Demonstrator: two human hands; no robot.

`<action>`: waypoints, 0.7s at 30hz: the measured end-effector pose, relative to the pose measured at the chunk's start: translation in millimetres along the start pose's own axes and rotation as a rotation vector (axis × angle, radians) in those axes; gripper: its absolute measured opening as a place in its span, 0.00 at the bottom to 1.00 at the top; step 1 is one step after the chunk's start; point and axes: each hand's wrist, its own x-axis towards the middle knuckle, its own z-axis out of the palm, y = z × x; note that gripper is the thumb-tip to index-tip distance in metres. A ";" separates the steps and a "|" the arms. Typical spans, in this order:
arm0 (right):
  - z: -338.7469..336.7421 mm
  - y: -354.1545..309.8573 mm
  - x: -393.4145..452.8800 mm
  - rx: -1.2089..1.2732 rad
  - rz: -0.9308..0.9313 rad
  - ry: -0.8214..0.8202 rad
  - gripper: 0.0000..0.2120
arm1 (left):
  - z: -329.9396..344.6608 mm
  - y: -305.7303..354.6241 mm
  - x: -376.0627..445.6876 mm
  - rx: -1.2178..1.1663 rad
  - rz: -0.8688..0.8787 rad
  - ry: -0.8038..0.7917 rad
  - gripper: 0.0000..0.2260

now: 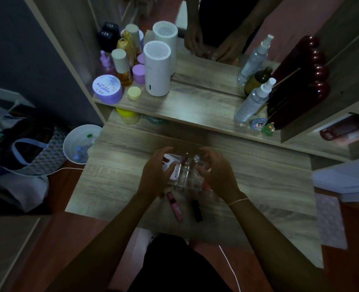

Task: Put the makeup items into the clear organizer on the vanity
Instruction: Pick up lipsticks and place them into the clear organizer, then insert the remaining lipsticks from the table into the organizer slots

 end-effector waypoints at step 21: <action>43.3 -1.0 -83.4 -0.282 0.269 -0.292 0.16 | -14.4 -41.9 -39.2 0.088 -0.462 0.006 0.25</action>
